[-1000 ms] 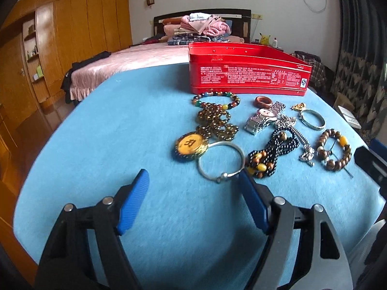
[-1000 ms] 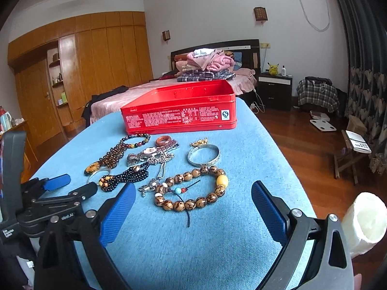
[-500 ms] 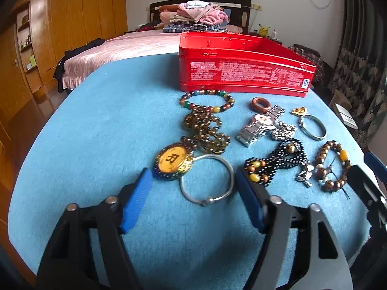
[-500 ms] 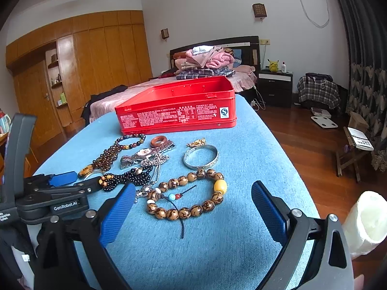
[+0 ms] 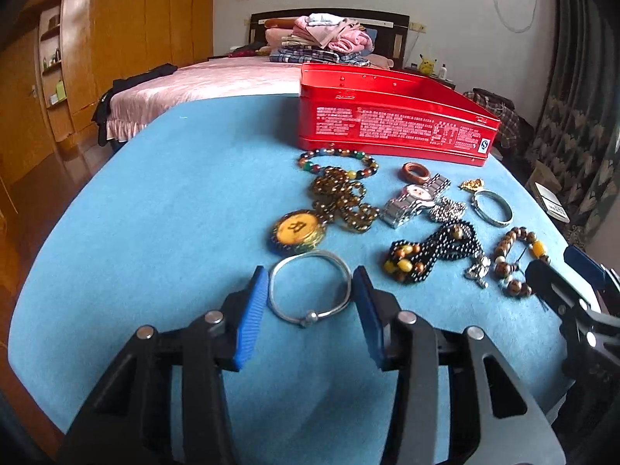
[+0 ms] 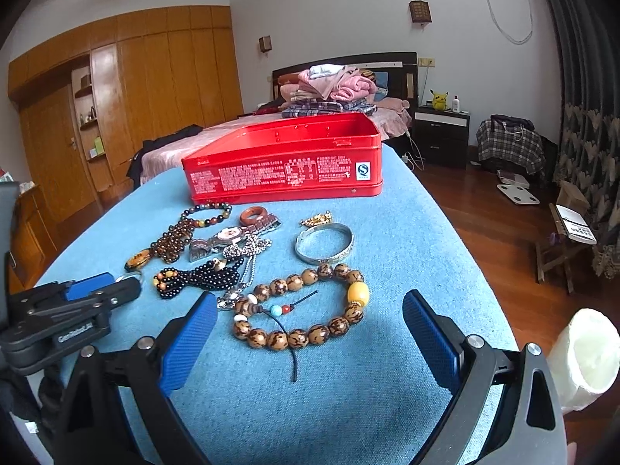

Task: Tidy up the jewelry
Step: 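Move the left tool over the silver bangle while the right tool approaches the wooden bead bracelet, then close the left tool on the silver bangle while the right tool grasps the wooden bead bracelet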

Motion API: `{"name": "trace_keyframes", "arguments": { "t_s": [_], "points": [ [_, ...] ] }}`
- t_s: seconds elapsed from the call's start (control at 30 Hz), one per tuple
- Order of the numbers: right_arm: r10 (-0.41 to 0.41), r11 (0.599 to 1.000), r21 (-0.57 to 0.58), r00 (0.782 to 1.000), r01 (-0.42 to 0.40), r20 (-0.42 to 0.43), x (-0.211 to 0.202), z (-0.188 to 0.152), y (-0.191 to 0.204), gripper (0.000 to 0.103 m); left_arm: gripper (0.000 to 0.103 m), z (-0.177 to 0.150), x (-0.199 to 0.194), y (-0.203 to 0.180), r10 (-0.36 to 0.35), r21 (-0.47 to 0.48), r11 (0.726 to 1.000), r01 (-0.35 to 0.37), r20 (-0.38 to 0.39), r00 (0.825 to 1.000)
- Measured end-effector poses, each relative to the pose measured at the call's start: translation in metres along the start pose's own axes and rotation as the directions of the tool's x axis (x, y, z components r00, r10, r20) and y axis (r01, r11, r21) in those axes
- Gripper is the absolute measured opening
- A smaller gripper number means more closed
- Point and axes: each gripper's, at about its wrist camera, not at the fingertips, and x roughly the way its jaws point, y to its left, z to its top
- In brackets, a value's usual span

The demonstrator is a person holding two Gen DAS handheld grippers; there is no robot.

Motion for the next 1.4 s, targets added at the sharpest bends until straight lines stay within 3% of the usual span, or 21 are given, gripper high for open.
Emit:
{"name": "trace_keyframes", "arguments": {
  "t_s": [0.23, 0.43, 0.53, 0.6, 0.7, 1.07, 1.4],
  "points": [
    [-0.038, 0.998, 0.049, 0.999, 0.038, -0.001, -0.001, 0.013, -0.022, 0.078, 0.043, 0.0, -0.006, 0.009, -0.014, -0.023, 1.0, 0.014, 0.013, 1.0],
    [-0.03, 0.998, 0.056, 0.995, 0.035, -0.09, 0.018, 0.008, -0.025, 0.051, 0.043, 0.001, -0.015, 0.007, -0.015, -0.021, 1.0, 0.016, 0.042, 0.999],
    [-0.041, 0.998, 0.044, 0.995, 0.045, -0.095, 0.021, 0.008, -0.026, 0.041, 0.043, 0.0, -0.017, 0.007, -0.009, -0.02, 1.0, 0.01, 0.054, 0.998],
    [-0.033, 0.998, 0.05, 0.994, 0.038, -0.1, 0.023, 0.007, -0.027, 0.026, 0.043, 0.001, -0.019, 0.006, -0.001, -0.013, 1.0, 0.002, 0.064, 0.998],
    [-0.022, 0.998, 0.061, 0.994, 0.028, -0.105, 0.023, 0.007, -0.029, 0.013, 0.043, 0.003, -0.021, 0.005, 0.004, -0.005, 1.0, -0.003, 0.072, 0.997],
    [0.044, 0.998, 0.042, 0.998, -0.042, -0.049, 0.001, 0.038, -0.021, 0.013, 0.043, 0.026, -0.03, -0.003, -0.007, 0.001, 1.0, 0.007, 0.114, 0.993],
    [0.062, 0.998, 0.006, 0.998, -0.062, 0.014, -0.003, 0.089, -0.011, 0.013, 0.043, 0.078, -0.028, -0.012, -0.031, -0.012, 0.999, 0.033, 0.174, 0.984]
  ]
}}
